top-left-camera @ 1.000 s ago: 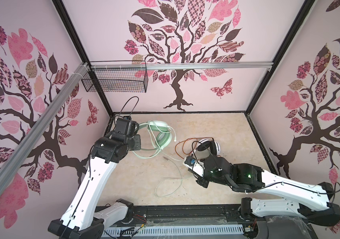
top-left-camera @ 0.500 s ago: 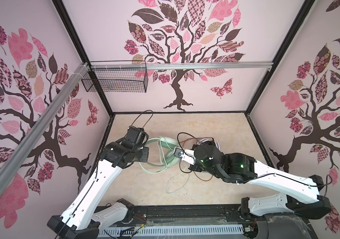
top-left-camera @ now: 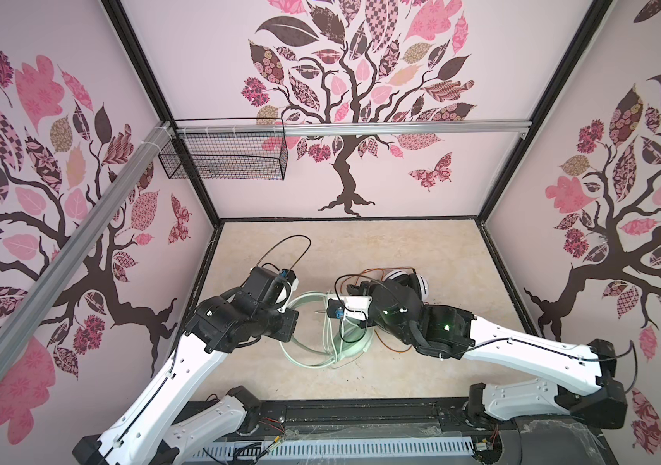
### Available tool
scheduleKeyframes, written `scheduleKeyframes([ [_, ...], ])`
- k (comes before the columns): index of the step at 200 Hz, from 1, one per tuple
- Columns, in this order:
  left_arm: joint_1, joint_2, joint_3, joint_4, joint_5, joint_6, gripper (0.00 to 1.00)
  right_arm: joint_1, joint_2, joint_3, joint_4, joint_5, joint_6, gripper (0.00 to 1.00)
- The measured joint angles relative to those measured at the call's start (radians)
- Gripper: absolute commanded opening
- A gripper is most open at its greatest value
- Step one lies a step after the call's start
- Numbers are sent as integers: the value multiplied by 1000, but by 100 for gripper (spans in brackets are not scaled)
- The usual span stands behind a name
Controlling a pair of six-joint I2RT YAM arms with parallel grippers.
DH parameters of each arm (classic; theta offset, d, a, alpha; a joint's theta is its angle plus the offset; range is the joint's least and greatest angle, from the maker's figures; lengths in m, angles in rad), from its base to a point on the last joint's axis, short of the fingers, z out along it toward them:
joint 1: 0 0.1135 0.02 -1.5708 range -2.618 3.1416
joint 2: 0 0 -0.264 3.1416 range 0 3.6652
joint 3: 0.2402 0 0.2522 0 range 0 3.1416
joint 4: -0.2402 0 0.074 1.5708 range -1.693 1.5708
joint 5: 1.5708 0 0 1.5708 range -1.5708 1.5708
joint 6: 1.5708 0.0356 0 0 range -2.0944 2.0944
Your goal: Wrap the headphones
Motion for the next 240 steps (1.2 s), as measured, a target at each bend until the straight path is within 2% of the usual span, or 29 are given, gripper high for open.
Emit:
scheduleKeyframes([
  [37,-96,-18,-26,16,21,-20,0,-55,3,16,21,-124,-24,0],
  [90,-104,-45,-39,18,37,-30,0,-77,39,50,34,-272,-9,0],
  [156,-105,-61,-39,13,46,-49,0,-166,171,105,47,-431,100,0],
  [172,-105,-68,-39,14,39,-60,0,-198,186,90,69,-472,142,15],
  [197,-106,-86,-38,4,50,-64,0,-263,189,36,131,-544,219,48],
  [217,-109,-102,-37,-4,79,-64,0,-311,193,-6,173,-613,291,54],
  [240,-110,-117,-37,0,123,-66,0,-335,207,-39,217,-694,358,55],
])
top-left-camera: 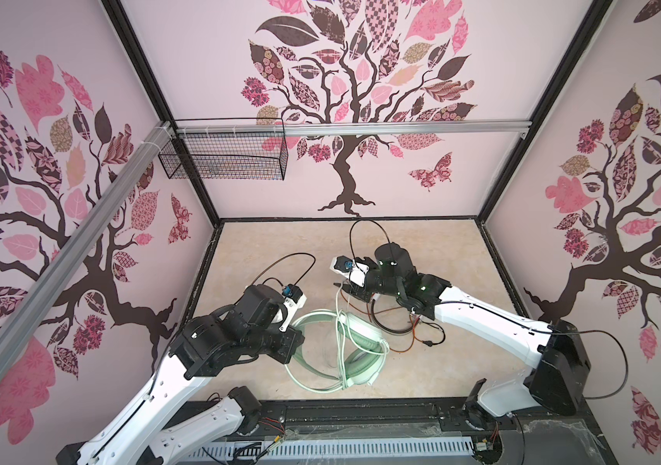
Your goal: Wrap the headphones
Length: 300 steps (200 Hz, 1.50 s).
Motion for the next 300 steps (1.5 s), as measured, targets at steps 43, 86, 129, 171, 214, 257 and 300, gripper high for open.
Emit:
scheduleKeyframes([
  [43,0,-3,20,2,47,-15,0,1,56,-18,61,-129,98,56],
  [86,0,6,144,8,61,-43,0,1,131,-69,187,-278,253,56],
  [129,0,67,327,6,23,-63,0,2,218,-161,366,-389,480,54],
  [171,0,134,480,3,-113,-68,0,20,224,-264,536,-447,662,55],
  [214,0,203,621,-7,-239,-67,0,77,243,-291,657,-459,764,54],
  [257,0,254,738,-25,-337,-58,0,130,293,-315,730,-458,824,52],
  [300,0,255,787,-40,-434,-42,0,145,297,-410,826,-450,885,51],
])
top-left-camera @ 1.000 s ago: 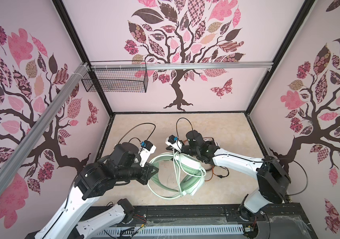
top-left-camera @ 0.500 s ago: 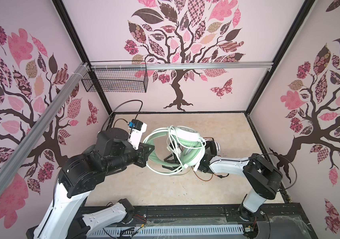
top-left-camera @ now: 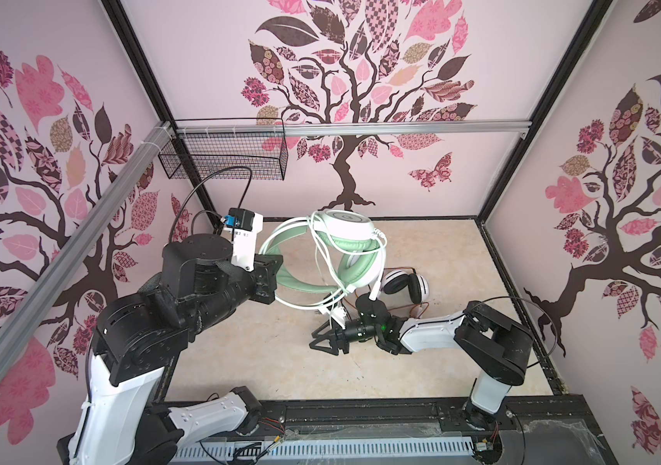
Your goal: Wrap the headphones
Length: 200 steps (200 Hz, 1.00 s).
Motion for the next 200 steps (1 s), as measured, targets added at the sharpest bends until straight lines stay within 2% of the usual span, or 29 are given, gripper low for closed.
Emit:
scheduleKeyframes([
  [48,0,0,28,-23,-64,13,0,-1,-4,-97,48,29,19,50],
  [82,0,-1,28,-38,-92,19,0,-1,-10,-135,72,44,32,35],
  [108,0,-2,28,-41,-117,29,0,-1,-31,-148,87,56,38,32],
  [123,0,-4,29,-45,-137,32,0,-1,-46,-160,97,61,40,24],
  [152,0,-9,29,-58,-190,34,0,-1,-85,-182,91,64,27,0],
  [176,0,-13,28,-63,-262,33,0,-1,-136,-195,55,53,22,0],
  [200,8,-14,25,-53,-338,33,0,6,-210,-198,-53,46,-10,0],
])
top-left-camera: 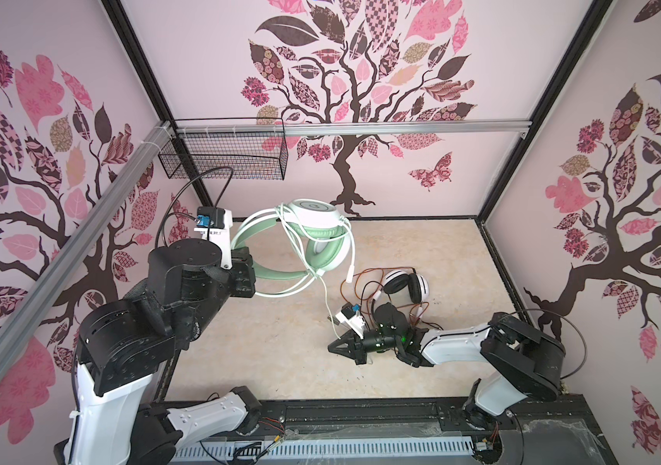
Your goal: Wrap the headphones
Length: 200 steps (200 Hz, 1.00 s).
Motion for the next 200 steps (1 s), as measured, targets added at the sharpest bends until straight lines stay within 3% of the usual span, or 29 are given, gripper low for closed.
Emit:
scheduleKeyframes([
  [77,220,50,-149,86,-35,8,0,78,-332,-12,-428,76,-125,0],
  [132,232,66,-246,120,-30,10,0,78,-534,51,-793,219,-248,0],
  [200,233,37,-437,135,-65,-2,0,78,-609,382,-1188,421,-413,0],
])
